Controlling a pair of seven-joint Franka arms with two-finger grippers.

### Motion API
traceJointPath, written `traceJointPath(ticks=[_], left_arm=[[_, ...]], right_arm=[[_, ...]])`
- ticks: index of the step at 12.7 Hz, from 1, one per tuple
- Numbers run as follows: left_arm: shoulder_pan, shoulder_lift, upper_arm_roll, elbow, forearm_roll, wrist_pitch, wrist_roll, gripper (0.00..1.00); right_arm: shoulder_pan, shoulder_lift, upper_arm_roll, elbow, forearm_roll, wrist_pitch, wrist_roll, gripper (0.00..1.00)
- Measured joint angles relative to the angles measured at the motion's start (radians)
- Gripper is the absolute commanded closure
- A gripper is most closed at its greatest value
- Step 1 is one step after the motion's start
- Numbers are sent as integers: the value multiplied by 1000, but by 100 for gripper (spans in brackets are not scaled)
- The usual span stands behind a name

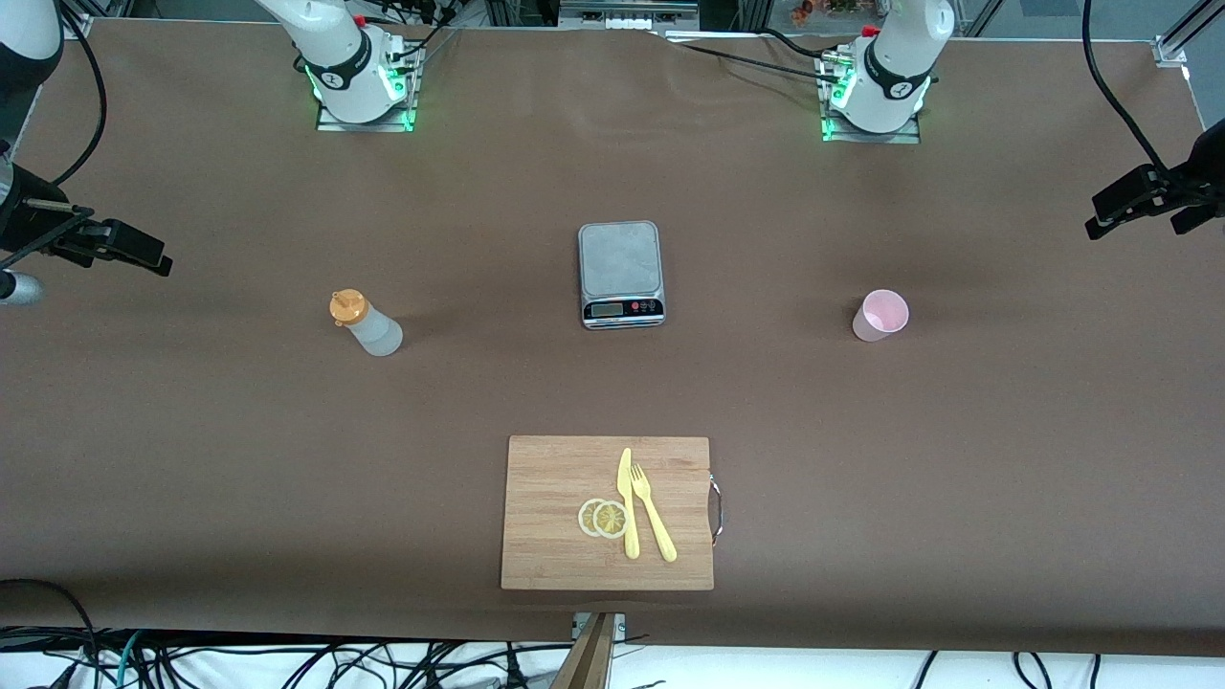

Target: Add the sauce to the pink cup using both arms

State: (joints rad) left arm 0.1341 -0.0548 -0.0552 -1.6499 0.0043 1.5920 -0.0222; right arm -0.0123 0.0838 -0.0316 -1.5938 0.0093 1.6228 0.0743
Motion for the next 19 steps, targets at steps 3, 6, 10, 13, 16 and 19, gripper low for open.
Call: traceJointPath(ticks=[3,6,10,13,16,19], left_arm=[[0,1,3,-4,1,-1,0,0],[0,3,4,-3,8,3,0,0],[0,1,3,0,9,15,0,0],[0,1,2,0,9,16,0,0],[0,1,2,0,9,17,0,0],[0,1,2,0,9,18,0,0]], right_arm=[[0,0,0,0,0,-1,0,0],[0,0,0,0,0,-1,0,0],[-1,0,-5,0,0,-3,0,0],[-1,0,-5,0,0,-3,0,0],[-1,0,-5,0,0,-4,0,0],[-1,0,-5,0,0,-7,0,0]])
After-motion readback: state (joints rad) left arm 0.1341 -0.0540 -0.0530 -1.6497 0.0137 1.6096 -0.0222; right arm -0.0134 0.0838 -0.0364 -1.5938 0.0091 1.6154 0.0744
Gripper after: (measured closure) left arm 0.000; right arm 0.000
